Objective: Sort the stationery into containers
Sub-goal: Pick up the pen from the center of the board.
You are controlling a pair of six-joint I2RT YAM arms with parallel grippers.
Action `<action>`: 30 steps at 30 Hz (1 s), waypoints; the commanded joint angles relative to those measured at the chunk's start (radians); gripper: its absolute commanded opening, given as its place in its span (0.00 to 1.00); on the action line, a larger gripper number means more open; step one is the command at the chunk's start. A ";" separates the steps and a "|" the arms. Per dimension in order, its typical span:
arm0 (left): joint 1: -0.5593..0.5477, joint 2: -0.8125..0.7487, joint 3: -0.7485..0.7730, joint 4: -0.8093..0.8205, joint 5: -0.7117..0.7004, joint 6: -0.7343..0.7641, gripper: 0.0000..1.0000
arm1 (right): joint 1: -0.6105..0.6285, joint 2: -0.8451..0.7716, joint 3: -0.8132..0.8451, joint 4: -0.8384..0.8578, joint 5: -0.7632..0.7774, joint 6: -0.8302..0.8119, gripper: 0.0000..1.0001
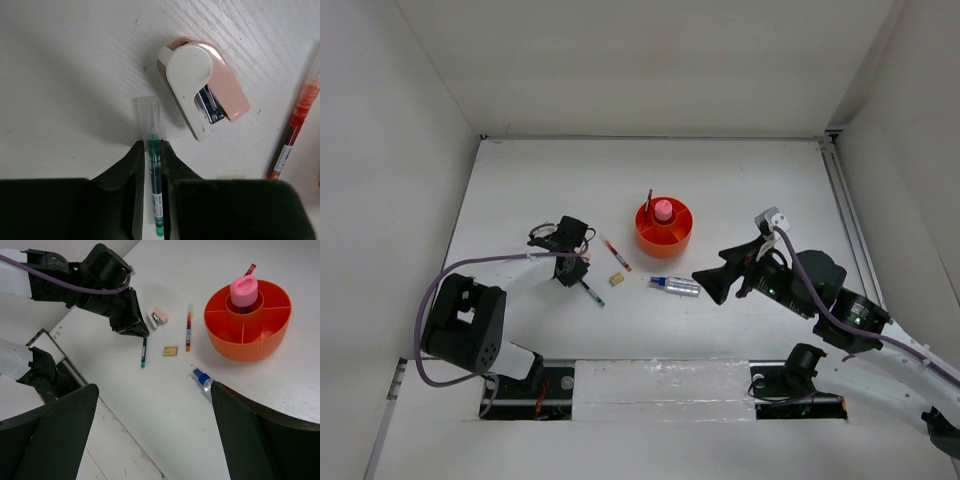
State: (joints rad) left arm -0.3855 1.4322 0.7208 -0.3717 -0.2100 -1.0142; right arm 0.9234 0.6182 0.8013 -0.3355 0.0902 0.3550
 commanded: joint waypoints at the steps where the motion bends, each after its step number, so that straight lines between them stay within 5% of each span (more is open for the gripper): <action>1: -0.003 0.065 -0.058 -0.085 0.011 0.012 0.00 | 0.003 -0.014 0.004 0.026 -0.014 -0.002 1.00; 19: -0.003 -0.305 0.166 -0.243 0.047 0.198 0.00 | 0.003 0.107 0.022 0.098 -0.064 -0.021 1.00; 30: -0.003 -0.360 0.310 -0.007 0.241 0.451 0.00 | 0.003 0.371 0.162 0.219 -0.170 -0.021 1.00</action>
State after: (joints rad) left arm -0.3855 1.0870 0.9707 -0.4706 -0.0334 -0.6586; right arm 0.9234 0.9329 0.8677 -0.2302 -0.0322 0.3382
